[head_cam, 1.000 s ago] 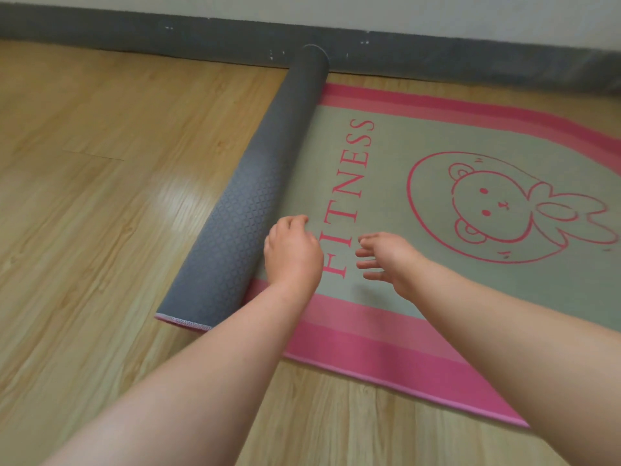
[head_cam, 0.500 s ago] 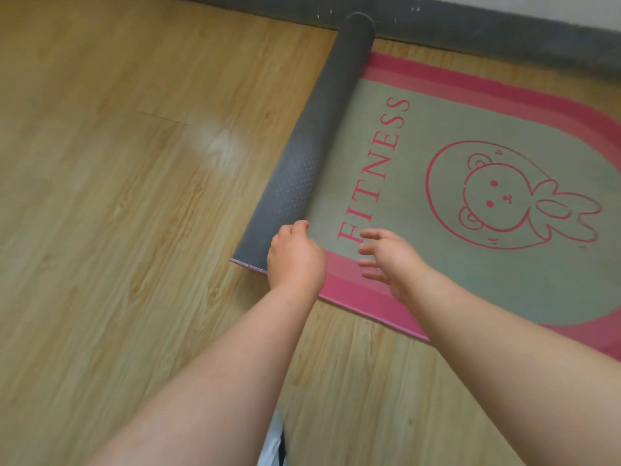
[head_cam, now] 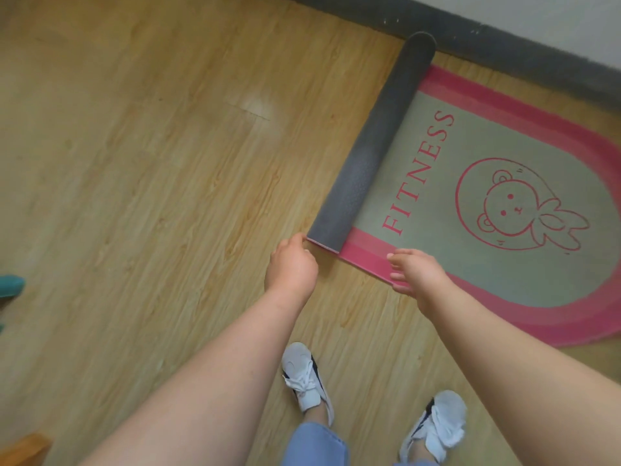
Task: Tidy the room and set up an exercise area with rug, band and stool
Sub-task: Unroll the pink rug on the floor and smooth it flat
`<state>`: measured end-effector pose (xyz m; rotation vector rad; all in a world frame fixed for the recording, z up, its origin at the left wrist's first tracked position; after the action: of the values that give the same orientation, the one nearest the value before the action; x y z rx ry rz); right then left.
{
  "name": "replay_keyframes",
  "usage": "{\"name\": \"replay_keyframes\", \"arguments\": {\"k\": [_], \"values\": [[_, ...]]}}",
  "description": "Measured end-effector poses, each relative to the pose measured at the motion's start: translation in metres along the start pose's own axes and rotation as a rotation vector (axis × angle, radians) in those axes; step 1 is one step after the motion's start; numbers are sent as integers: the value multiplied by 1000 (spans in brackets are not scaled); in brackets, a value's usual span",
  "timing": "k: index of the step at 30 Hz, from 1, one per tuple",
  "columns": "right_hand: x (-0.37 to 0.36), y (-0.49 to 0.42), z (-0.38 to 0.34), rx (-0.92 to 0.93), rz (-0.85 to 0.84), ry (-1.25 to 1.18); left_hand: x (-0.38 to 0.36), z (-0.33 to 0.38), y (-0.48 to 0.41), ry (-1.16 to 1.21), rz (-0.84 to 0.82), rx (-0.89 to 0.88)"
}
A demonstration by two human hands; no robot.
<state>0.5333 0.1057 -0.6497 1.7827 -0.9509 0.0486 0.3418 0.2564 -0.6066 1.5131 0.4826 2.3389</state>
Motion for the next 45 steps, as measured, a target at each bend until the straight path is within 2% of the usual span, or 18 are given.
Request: {"name": "replay_keyframes", "arguments": {"k": [5,14,26,33,38,45], "values": [[-17,24,-37,-1,-7,-48,30,21,-22,-29,-49,-62],[-31,8,-74,-70,-36,-36,9,66,-48,-6,-205,-57],[-56,-31,-96,-161,112,-122,1,67,-130,-71,-303,-106],[-122,-39,-71,-196,212,-258,-7,47,-171,-92,-398,-249],[-164,-69,-49,-170,248,-345,-42,30,-194,-123,-426,-339],[-172,-166,-25,-41,401,-372,-151,20,-228,-79,-463,-410]]}}
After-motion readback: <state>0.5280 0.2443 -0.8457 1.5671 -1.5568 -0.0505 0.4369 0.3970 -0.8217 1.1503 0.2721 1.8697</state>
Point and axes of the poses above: each hand's wrist, its own y-axis away from the middle knuckle, its own x-axis out of the back of the hand, z = x × y, the point moved 9 cm from there along -y, towards the middle knuckle, and after that the axes turned 14 degrees about z, right-handed, at the moved point
